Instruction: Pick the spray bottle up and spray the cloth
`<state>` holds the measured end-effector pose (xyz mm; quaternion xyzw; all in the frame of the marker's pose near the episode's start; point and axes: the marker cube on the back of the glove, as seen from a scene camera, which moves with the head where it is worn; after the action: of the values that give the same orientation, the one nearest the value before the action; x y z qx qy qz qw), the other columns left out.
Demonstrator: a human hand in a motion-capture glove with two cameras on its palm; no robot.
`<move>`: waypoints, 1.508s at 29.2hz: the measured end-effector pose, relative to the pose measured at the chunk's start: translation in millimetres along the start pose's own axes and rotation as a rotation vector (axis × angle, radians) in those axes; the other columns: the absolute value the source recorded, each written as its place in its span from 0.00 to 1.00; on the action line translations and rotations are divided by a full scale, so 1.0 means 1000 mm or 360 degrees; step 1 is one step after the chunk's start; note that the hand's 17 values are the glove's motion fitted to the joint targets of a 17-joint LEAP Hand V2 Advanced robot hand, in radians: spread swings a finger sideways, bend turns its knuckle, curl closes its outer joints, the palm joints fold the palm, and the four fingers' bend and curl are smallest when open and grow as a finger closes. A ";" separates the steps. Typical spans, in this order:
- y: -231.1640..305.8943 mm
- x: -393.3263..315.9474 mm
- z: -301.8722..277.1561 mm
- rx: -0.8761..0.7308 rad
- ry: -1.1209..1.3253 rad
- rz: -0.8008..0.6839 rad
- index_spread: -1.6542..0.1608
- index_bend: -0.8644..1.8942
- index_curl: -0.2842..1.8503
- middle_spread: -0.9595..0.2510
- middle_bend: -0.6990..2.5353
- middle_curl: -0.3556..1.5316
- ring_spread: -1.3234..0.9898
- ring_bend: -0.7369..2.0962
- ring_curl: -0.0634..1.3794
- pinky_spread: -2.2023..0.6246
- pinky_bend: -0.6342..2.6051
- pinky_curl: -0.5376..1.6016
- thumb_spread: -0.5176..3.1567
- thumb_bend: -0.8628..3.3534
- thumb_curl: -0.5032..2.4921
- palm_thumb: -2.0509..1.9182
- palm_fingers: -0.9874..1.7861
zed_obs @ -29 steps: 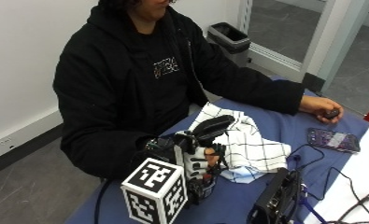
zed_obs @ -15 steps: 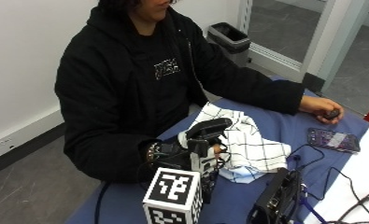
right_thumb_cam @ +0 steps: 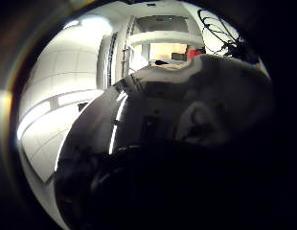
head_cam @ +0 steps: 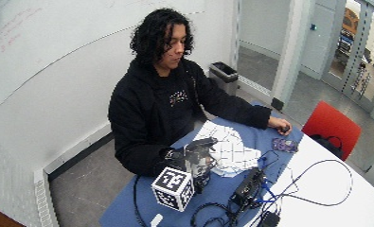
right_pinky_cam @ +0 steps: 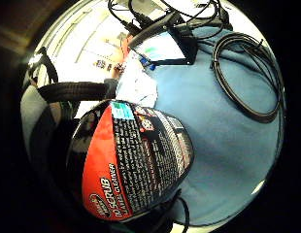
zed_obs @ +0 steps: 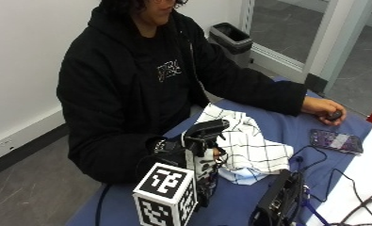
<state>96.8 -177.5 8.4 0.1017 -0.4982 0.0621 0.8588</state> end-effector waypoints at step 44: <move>-0.003 -0.011 0.130 -0.1322 0.2021 0.1347 0.79 0.40 0.42 0.68 0.42 0.49 0.49 0.49 0.40 0.69 0.33 0.46 0.32 0.20 0.44 0.77 0.82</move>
<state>-17.7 -211.8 61.5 -0.4678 0.0969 0.2344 0.8466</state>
